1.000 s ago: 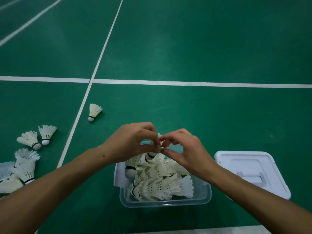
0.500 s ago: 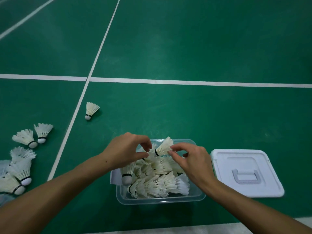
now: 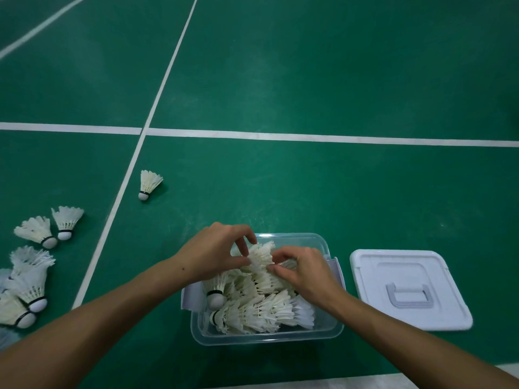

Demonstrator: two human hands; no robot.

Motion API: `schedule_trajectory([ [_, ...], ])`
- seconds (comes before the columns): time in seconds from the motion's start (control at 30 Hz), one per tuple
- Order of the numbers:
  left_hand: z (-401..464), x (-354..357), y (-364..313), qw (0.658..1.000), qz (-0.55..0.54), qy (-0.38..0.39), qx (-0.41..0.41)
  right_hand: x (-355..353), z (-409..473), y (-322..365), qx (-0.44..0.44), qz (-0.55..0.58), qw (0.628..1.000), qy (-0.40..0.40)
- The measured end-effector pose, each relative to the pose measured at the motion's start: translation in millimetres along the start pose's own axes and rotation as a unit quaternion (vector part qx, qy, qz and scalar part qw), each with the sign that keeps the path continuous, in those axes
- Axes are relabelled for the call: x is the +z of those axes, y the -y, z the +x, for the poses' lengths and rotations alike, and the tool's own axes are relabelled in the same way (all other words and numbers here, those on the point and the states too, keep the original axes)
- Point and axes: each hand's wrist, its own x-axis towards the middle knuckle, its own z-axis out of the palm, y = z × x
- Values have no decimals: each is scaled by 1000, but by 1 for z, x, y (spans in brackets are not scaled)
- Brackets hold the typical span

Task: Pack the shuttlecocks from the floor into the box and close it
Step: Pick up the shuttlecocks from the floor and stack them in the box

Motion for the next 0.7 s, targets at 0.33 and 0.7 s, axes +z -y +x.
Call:
schedule_trajectory([
  [0.33, -15, -36, -36, 956, -247, -53, 149, -51, -26, 57, -43, 213, 973, 70],
  [0.7, -4, -21, -32, 955, -166, -169, 182, -42, -24, 52, -34, 270, 960, 68],
])
